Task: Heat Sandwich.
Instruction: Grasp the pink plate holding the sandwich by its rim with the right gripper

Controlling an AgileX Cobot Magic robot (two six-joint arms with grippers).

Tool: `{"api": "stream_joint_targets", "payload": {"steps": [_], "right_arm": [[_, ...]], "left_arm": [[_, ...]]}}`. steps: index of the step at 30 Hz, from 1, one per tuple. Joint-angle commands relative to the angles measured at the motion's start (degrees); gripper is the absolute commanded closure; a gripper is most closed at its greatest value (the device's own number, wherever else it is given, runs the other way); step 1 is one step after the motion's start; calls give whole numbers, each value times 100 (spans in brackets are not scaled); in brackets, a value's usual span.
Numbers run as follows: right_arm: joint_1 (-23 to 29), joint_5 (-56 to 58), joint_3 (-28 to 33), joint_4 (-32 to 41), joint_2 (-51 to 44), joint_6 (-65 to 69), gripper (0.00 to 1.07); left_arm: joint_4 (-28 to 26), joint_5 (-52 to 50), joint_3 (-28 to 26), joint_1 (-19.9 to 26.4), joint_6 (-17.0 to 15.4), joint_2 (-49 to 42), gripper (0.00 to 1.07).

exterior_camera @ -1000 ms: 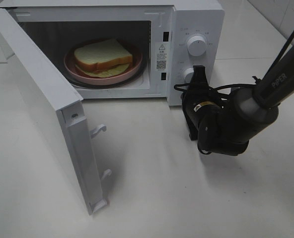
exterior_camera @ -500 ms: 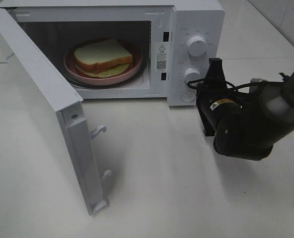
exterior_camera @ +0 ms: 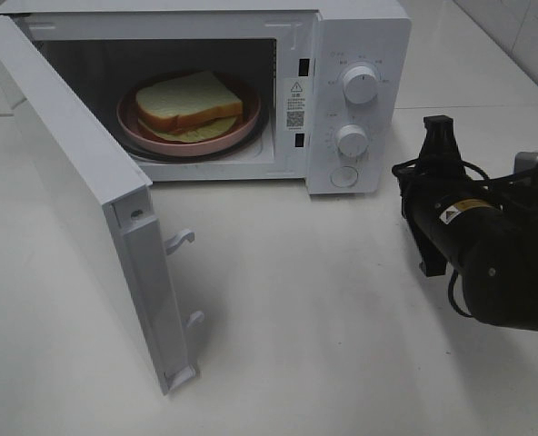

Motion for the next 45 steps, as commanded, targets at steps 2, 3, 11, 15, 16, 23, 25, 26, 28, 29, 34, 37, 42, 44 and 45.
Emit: {"api": "stream_joint_targets", "payload": {"steps": [2,3,11,15,16,23,25,26,28,29,34,37,42,44,45], "right_arm": [[17,-29,309,-304,-642,-974,107],[17,0,367,-361,-779,-1192,107],[17,1066,544,-338,-1902,-2252,107],[17,1639,544,-556,-2378,-2452,107],[17,1793,544,-596,-2487,-2538,107],[17,3083,521,-665,-3146,-3644,106],[17,3386,521,-693,-3317,-4005,106],[17,3753,481,-728,-3489,-4326,106],[17,3959,441,-791,-3575,-4498,106],[17,4183,384,-848,-3655,-4681,106],[17,5374,-34,-1123,-3902,-5592,106],[17,6091,-298,-1249,-3919,-6016,105],[17,7151,-739,-1490,-3919,-6749,104],[17,7769,-1003,-1679,-3919,-7282,103],[17,7769,-1003,-1679,-3919,-7282,103]], "left_arm": [[-23,-69,17,-34,-6,-103,30],[-23,-69,17,-34,-6,-103,30],[-23,-69,17,-34,-6,-103,30],[-23,-69,17,-34,-6,-103,30],[-23,-69,17,-34,-6,-103,30],[-23,-69,17,-34,-6,-103,30],[-23,-69,17,-34,-6,-103,30],[-23,-69,17,-34,-6,-103,30],[-23,-69,17,-34,-6,-103,30],[-23,-69,17,-34,-6,-103,30],[-23,-69,17,-34,-6,-103,30],[-23,-69,17,-34,-6,-103,30],[-23,-69,17,-34,-6,-103,30],[-23,-69,17,-34,-6,-103,30],[-23,-69,17,-34,-6,-103,30]]}}
